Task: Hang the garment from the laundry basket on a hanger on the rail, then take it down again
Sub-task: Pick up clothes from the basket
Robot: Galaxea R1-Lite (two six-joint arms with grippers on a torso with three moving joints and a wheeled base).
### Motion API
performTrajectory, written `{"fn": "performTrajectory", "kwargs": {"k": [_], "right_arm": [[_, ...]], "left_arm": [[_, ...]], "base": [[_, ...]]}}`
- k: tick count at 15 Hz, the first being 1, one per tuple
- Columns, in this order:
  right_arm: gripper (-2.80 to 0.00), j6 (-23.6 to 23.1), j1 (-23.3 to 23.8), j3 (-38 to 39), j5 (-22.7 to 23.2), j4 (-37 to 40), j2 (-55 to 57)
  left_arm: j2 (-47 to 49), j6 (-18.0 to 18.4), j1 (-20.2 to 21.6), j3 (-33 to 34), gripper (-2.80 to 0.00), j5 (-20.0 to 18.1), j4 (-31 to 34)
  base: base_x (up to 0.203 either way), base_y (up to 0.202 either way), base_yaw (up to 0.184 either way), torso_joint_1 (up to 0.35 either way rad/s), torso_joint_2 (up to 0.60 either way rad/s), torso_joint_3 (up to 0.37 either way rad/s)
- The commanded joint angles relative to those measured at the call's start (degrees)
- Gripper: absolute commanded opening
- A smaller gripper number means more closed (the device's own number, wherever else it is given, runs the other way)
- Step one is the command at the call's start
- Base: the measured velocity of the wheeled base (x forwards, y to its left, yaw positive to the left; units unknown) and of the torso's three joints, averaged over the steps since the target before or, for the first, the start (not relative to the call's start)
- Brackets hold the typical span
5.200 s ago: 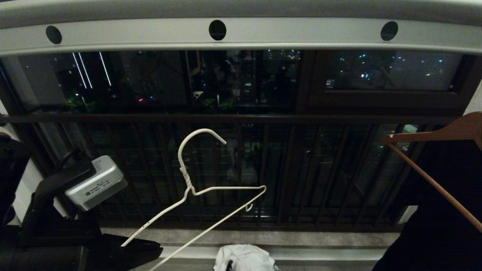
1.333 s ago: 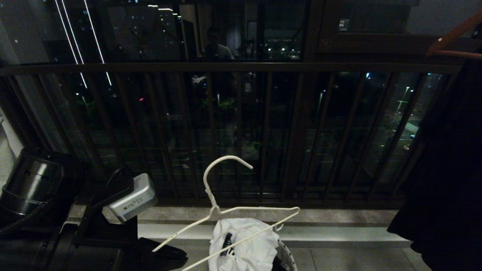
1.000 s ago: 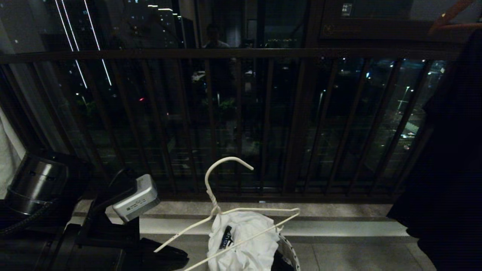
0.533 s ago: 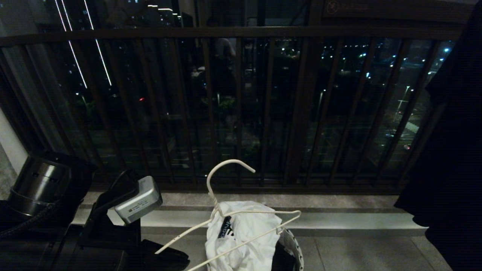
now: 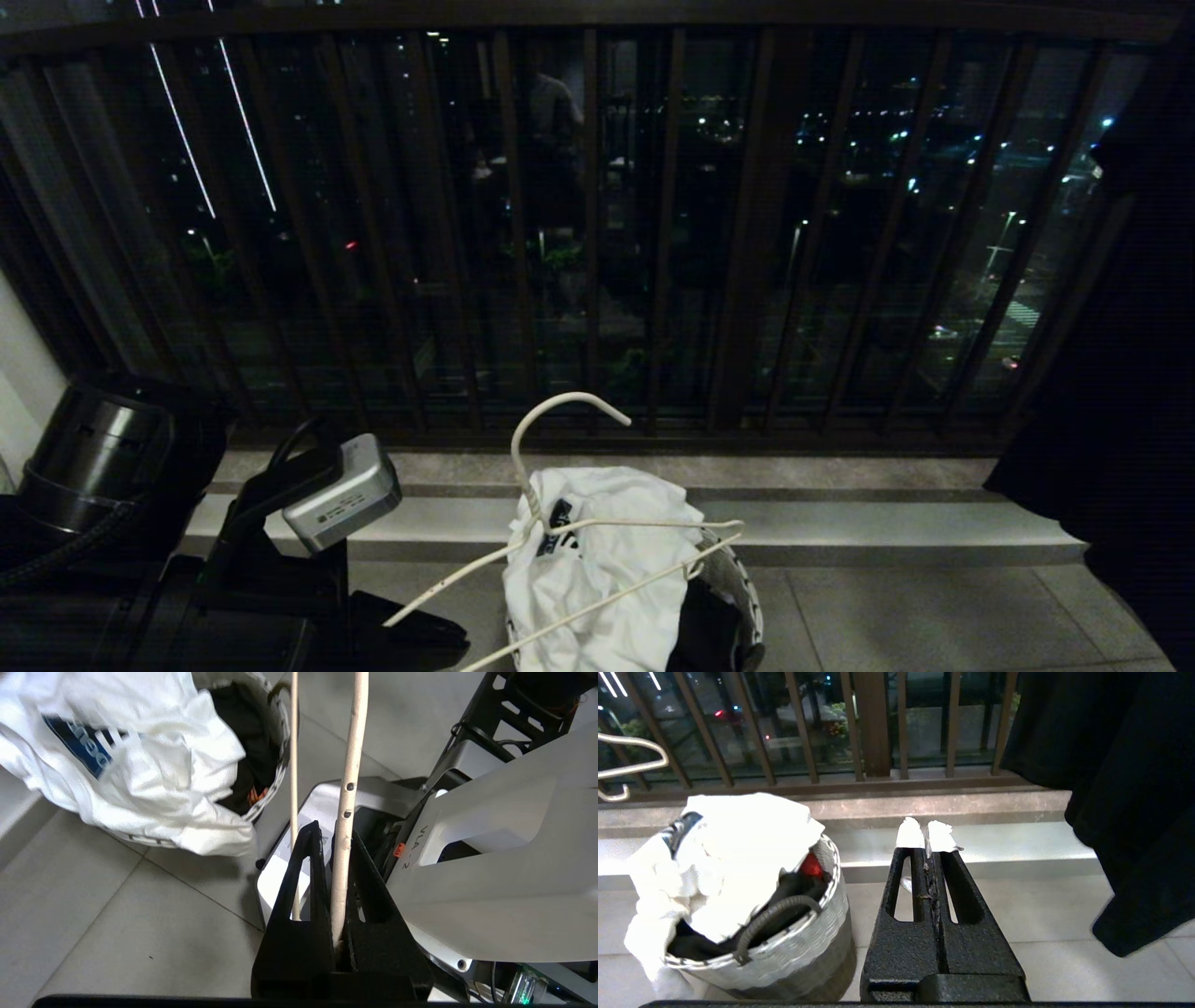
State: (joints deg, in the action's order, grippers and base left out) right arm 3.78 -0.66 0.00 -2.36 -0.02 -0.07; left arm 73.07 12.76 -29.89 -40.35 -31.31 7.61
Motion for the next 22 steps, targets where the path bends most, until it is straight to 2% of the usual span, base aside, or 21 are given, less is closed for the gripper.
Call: {"fn": "performTrajectory", "kwargs": {"k": [1, 14, 22], "right_arm": [[-2.8, 0.0, 0.0, 0.0, 0.0, -0.1, 0.1], [-2.8, 0.2, 0.0, 0.0, -0.1, -0.1, 0.1], [-2.8, 0.2, 0.0, 0.0, -0.1, -0.1, 0.1]], "left_arm": [[0.1, 0.2, 0.0, 0.0, -2.8, -0.2, 0.0], [-1.1, 0.9, 0.0, -0.2, -2.8, 0.1, 0.1], [-1.9, 0.8, 0.0, -0.2, -2.8, 0.1, 0.1]], "base": [[0.0, 0.0, 0.0, -0.032, 0.22, 0.198], [0.0, 0.0, 0.0, -0.002, 0.02, 0.017], [0.0, 0.0, 0.0, 0.001, 0.0, -0.177]]}}
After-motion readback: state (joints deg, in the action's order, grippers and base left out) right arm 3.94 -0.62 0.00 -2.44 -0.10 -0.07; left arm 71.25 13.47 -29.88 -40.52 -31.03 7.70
